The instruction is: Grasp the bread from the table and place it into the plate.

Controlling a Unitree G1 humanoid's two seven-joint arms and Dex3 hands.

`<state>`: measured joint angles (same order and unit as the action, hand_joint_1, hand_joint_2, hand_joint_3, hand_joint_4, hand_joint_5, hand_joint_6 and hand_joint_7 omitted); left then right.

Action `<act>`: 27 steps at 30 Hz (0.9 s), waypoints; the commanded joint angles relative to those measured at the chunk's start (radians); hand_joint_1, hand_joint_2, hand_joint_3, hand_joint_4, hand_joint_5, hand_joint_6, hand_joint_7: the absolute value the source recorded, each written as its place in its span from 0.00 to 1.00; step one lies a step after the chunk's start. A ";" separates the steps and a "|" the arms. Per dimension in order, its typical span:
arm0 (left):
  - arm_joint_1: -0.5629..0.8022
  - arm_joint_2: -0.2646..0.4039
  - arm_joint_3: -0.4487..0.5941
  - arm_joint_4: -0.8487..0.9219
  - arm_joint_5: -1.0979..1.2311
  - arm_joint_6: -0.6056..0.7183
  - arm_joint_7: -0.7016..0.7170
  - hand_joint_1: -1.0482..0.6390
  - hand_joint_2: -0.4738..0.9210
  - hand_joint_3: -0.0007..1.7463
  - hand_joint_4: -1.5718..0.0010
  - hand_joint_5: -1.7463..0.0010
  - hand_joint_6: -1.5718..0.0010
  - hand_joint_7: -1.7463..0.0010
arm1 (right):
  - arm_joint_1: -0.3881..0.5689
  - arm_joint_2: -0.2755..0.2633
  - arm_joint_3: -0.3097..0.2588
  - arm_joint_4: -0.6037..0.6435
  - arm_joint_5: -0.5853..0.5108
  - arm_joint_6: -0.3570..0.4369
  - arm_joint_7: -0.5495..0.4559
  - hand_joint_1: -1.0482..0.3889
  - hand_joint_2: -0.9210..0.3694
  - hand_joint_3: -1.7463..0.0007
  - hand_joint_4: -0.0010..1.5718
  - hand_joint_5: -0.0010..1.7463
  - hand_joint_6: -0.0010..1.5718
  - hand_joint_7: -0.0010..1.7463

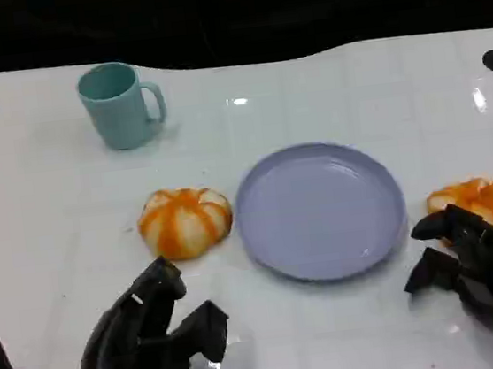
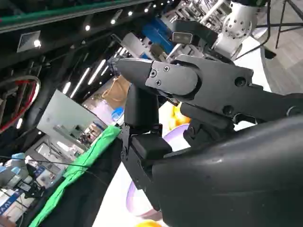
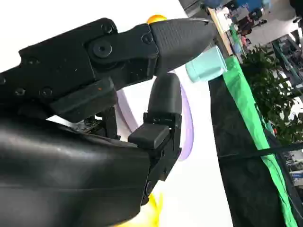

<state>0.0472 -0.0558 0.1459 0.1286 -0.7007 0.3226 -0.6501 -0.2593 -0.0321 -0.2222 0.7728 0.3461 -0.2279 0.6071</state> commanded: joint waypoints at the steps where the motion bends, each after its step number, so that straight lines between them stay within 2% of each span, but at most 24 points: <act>1: 0.005 0.010 0.004 -0.011 0.002 0.004 0.003 0.28 1.00 0.03 0.41 0.00 0.52 0.09 | 0.017 -0.011 0.001 0.005 -0.014 -0.009 -0.013 0.35 0.00 0.86 0.43 0.88 0.40 0.70; 4: 0.003 0.016 0.002 -0.009 0.006 0.003 -0.004 0.27 1.00 0.03 0.41 0.00 0.52 0.09 | 0.016 -0.011 -0.001 0.018 -0.014 -0.033 -0.003 0.35 0.00 0.86 0.43 0.88 0.40 0.71; 17: 0.005 0.016 0.003 -0.014 0.009 0.007 -0.005 0.28 1.00 0.04 0.41 0.00 0.52 0.08 | 0.012 -0.009 -0.008 0.013 0.013 0.000 0.012 0.35 0.00 0.88 0.41 0.90 0.38 0.72; 25: 0.003 0.018 0.000 -0.013 0.020 -0.007 -0.004 0.27 1.00 0.05 0.42 0.00 0.53 0.06 | 0.013 -0.010 -0.005 0.018 -0.004 -0.018 0.000 0.34 0.00 0.88 0.41 0.90 0.38 0.72; 27: -0.007 0.018 0.008 -0.006 0.013 -0.017 -0.014 0.29 1.00 0.05 0.43 0.00 0.53 0.09 | 0.007 -0.006 -0.007 0.024 0.003 -0.011 0.005 0.34 0.00 0.88 0.41 0.90 0.38 0.72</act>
<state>0.0472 -0.0542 0.1435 0.1243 -0.6942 0.3280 -0.6500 -0.2586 -0.0322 -0.2219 0.7829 0.3456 -0.2469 0.6169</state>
